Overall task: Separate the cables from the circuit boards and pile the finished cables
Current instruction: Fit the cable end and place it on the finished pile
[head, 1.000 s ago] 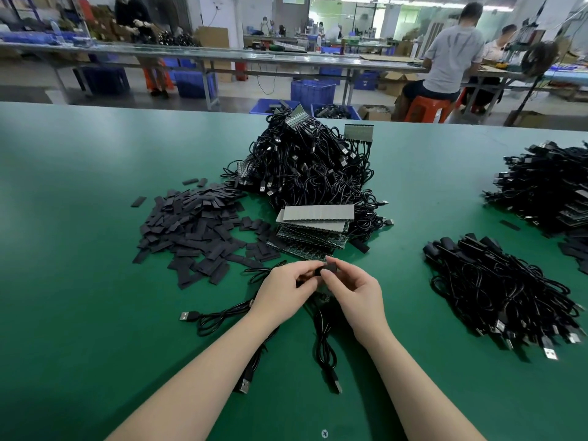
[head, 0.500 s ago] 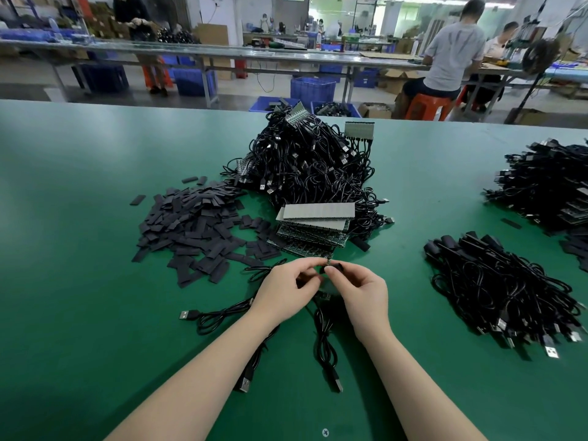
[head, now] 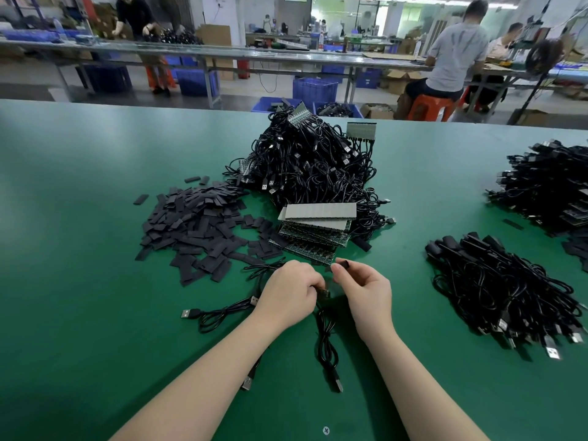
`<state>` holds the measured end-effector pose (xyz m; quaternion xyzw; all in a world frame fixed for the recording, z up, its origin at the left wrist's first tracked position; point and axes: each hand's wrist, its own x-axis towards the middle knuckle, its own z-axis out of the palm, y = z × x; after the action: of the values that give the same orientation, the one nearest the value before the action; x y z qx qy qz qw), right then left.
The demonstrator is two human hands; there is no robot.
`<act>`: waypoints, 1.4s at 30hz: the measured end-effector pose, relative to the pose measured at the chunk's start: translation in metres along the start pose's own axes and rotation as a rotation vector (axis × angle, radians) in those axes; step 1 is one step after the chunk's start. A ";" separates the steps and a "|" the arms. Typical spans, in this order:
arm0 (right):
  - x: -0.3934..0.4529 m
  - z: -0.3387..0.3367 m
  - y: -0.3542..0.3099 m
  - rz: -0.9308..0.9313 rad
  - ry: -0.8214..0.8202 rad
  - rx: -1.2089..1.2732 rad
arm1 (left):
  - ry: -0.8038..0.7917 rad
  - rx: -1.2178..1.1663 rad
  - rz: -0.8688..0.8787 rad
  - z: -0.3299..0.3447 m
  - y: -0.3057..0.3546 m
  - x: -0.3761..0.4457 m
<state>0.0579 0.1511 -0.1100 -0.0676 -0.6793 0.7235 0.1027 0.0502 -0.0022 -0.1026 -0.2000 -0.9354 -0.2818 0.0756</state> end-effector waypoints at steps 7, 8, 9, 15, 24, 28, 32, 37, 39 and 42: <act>-0.001 0.000 0.000 -0.013 0.000 0.010 | 0.091 -0.147 -0.062 0.000 0.002 0.000; -0.001 0.000 0.000 -0.016 -0.003 0.006 | 0.091 -0.150 -0.066 0.000 0.002 0.000; -0.001 0.000 0.000 -0.019 -0.005 0.005 | 0.088 -0.148 -0.065 0.001 0.002 0.000; -0.002 0.000 0.002 -0.036 -0.038 -0.008 | 0.073 -0.132 -0.073 0.001 -0.001 0.001; -0.003 0.001 0.001 -0.059 -0.061 0.003 | 0.105 -0.125 -0.107 0.001 0.000 -0.001; -0.003 0.001 0.001 -0.068 -0.063 -0.027 | 0.122 -0.149 -0.096 0.001 0.000 -0.001; -0.004 0.002 0.001 -0.072 -0.068 -0.034 | 0.161 -0.156 -0.082 0.002 -0.001 0.000; -0.004 0.001 0.002 -0.086 -0.074 -0.032 | 0.188 -0.140 -0.073 0.002 -0.002 0.000; -0.004 0.001 0.002 -0.087 -0.075 -0.035 | 0.192 -0.132 -0.072 0.002 -0.002 0.000; -0.003 0.001 0.004 -0.095 -0.057 -0.053 | 0.197 -0.105 -0.052 0.002 -0.002 0.000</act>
<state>0.0604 0.1489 -0.1145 -0.0172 -0.7034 0.7011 0.1157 0.0493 -0.0026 -0.1054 -0.1507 -0.9122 -0.3507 0.1491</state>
